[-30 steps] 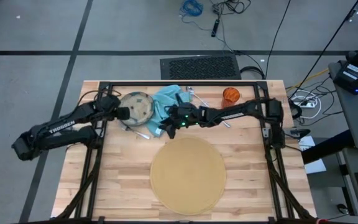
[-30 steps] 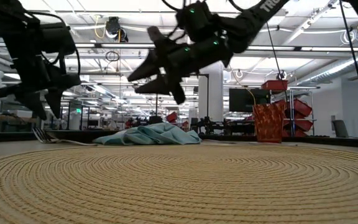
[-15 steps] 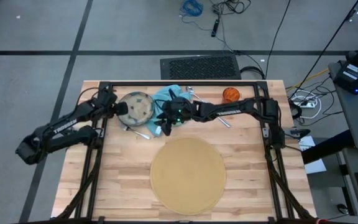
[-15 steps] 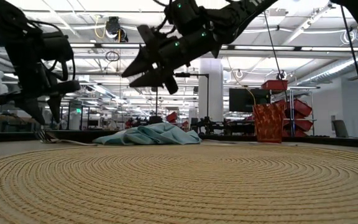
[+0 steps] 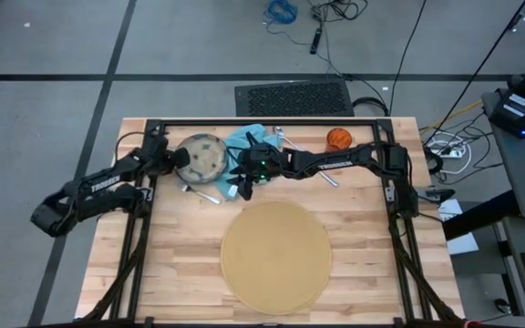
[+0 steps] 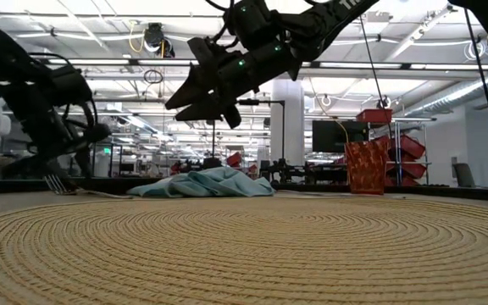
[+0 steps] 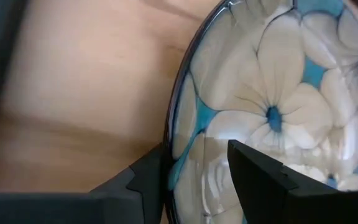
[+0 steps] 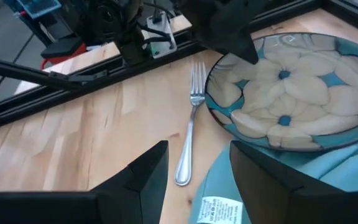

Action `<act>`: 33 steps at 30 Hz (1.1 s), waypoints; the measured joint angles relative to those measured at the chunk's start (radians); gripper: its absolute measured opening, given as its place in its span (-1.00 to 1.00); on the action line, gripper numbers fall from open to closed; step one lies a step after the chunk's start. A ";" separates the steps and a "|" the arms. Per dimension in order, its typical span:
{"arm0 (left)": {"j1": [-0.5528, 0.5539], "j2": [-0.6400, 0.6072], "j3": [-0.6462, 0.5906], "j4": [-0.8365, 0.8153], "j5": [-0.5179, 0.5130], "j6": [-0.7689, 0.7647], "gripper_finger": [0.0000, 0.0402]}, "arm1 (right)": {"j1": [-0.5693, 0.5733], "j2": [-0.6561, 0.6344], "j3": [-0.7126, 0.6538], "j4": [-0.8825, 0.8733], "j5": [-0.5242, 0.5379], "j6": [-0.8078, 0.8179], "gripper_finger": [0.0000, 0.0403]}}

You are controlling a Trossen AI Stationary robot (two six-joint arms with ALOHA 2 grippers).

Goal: Set table place
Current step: Put the white floral patterned plate on the brown mat

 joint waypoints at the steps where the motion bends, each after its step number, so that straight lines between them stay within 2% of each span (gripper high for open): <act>1: 0.005 -0.001 -0.001 0.021 0.014 0.000 -0.26 | -0.002 0.000 0.000 -0.003 0.000 -0.006 -0.20; 7: 0.042 0.010 0.000 0.119 0.121 0.023 -0.39 | -0.024 0.000 0.000 -0.007 0.000 -0.015 -0.20; 15: 0.063 0.026 -0.004 0.148 0.153 0.068 -0.94 | -0.080 0.042 -0.001 -0.059 -0.006 0.078 -0.20; 19: 0.063 0.027 -0.005 0.187 0.179 0.074 -0.96 | -0.098 0.111 -0.001 -0.037 -0.074 0.078 -0.20; 24: 0.062 0.027 -0.004 0.228 0.181 0.075 -0.99 | -0.099 0.164 -0.001 -0.036 -0.085 0.072 -0.20; 33: 0.061 0.018 -0.006 0.339 0.221 0.046 -1.00 | -0.106 0.120 0.000 0.000 -0.086 0.065 -0.20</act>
